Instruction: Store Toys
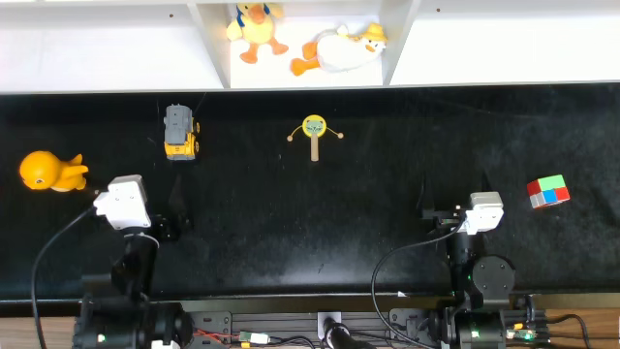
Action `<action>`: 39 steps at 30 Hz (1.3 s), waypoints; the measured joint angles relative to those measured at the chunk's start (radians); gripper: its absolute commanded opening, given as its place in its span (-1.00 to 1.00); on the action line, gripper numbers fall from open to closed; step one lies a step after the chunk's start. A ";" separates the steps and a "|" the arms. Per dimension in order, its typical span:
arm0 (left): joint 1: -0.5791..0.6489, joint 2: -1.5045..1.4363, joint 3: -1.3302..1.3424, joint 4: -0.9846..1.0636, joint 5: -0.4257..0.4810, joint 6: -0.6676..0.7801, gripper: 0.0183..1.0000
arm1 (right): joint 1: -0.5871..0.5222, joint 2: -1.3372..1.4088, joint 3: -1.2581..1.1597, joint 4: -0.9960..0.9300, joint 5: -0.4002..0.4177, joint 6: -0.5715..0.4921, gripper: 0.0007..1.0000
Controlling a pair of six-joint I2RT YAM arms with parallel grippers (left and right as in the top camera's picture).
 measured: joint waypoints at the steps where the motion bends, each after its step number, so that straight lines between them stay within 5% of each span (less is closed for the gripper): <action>1: 0.006 0.020 0.002 0.000 0.003 0.000 0.99 | 0.000 0.000 0.000 0.000 0.000 0.001 0.99; 11: 0.185 0.252 0.139 -0.020 0.122 0.008 0.99 | 0.000 0.000 0.000 0.000 0.000 0.000 0.99; 29: 0.681 0.671 0.438 -0.218 0.634 0.299 0.99 | 0.000 0.000 0.000 0.000 0.000 0.001 0.99; 39: 0.862 0.710 0.468 -0.430 0.681 0.546 0.99 | 0.000 0.000 0.000 0.000 0.000 0.001 0.99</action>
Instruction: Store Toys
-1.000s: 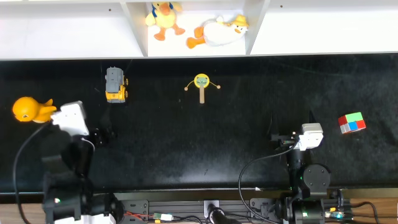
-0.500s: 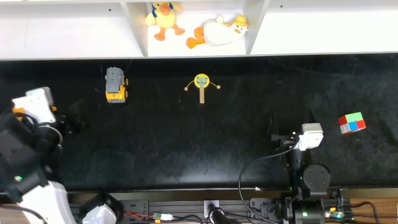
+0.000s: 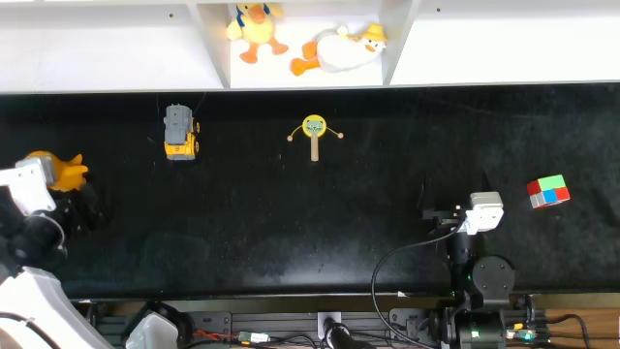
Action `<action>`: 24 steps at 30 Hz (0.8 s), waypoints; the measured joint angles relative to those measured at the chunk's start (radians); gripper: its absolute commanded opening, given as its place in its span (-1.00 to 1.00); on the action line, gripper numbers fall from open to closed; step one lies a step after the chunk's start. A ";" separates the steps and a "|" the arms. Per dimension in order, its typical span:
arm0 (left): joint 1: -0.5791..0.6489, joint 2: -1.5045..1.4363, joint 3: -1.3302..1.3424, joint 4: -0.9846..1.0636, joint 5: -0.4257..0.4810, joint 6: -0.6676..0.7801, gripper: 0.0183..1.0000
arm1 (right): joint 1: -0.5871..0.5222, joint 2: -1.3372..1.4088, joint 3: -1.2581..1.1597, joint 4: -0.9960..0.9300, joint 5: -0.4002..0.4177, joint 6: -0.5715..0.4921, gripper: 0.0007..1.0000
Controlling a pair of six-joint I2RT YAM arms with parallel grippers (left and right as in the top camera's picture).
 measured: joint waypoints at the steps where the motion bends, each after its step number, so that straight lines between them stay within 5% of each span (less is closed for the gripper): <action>1: 0.008 0.002 0.013 -0.039 -0.004 0.027 0.99 | 0.000 0.000 0.000 0.000 0.000 0.000 0.99; 11: 0.039 0.039 0.234 -0.235 -0.225 0.210 0.99 | 0.000 0.000 0.000 0.000 0.000 0.000 0.99; 24: 0.117 0.306 0.290 -0.116 -0.312 0.371 1.00 | 0.000 0.000 0.000 -0.001 0.000 0.000 0.99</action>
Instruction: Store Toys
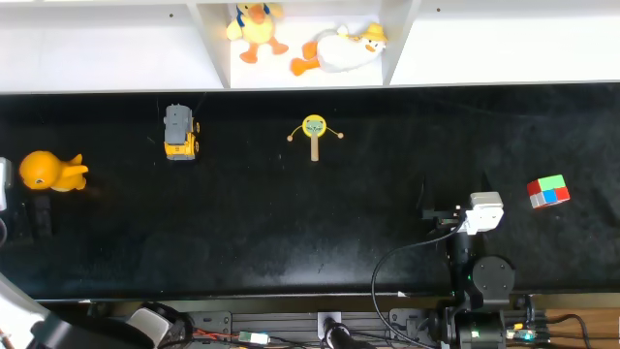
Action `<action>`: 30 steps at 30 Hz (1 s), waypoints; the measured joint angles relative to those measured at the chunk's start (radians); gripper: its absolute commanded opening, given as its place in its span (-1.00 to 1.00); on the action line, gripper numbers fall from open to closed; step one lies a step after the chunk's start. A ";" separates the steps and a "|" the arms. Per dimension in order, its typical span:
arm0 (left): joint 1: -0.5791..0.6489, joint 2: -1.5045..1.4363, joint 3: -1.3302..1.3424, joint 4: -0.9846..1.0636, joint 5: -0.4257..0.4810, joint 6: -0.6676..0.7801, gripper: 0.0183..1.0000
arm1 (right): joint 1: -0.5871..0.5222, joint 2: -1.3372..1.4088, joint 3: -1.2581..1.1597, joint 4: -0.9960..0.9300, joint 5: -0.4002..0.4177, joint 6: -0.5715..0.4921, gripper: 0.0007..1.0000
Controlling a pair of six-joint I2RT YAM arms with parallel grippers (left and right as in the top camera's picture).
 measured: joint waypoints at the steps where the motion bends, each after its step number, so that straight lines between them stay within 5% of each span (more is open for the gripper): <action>1: 0.000 0.010 0.000 0.017 0.000 0.003 1.00 | 0.000 0.000 0.000 0.000 0.000 0.000 0.99; 30: -0.101 0.193 0.002 0.254 0.048 -0.049 1.00 | 0.000 0.000 0.000 0.001 0.000 0.000 0.99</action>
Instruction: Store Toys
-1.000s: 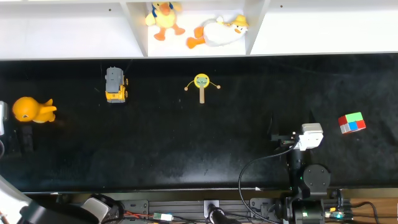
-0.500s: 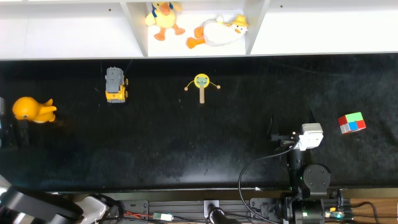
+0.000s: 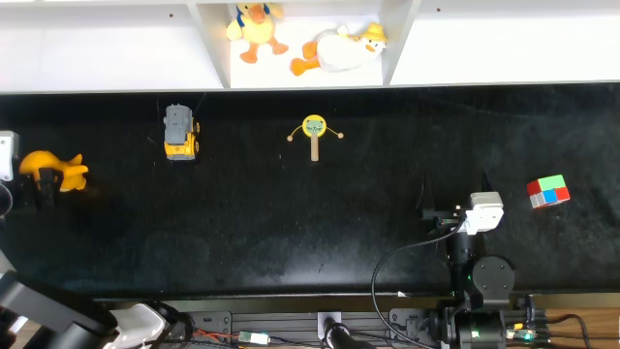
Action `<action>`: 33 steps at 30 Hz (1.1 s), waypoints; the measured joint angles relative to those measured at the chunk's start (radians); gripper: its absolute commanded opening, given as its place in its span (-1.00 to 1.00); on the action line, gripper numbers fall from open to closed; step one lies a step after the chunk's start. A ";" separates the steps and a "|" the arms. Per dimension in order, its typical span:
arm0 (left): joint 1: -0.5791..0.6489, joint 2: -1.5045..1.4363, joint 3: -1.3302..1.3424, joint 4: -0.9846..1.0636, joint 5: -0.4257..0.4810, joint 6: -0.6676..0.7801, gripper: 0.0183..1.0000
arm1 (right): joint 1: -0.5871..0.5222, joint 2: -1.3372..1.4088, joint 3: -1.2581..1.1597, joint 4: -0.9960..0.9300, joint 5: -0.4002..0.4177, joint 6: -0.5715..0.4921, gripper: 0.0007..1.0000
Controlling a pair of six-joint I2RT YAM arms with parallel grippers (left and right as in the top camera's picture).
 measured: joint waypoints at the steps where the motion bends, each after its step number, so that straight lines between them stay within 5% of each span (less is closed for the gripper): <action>1: 0.000 0.001 0.000 0.000 -0.005 -0.004 1.00 | 0.000 0.000 0.000 0.000 0.000 0.000 0.99; 19: 0.000 0.006 0.000 0.004 -0.011 -0.015 0.95 | 0.000 0.000 0.000 0.000 0.000 0.000 0.99; 25: 0.000 0.021 0.000 0.013 -0.015 -0.028 0.13 | 0.000 0.000 0.000 0.000 0.000 0.000 0.99; 33: 0.000 0.021 0.000 0.020 -0.010 -0.034 -0.53 | 0.000 0.000 0.000 0.000 0.000 0.000 0.99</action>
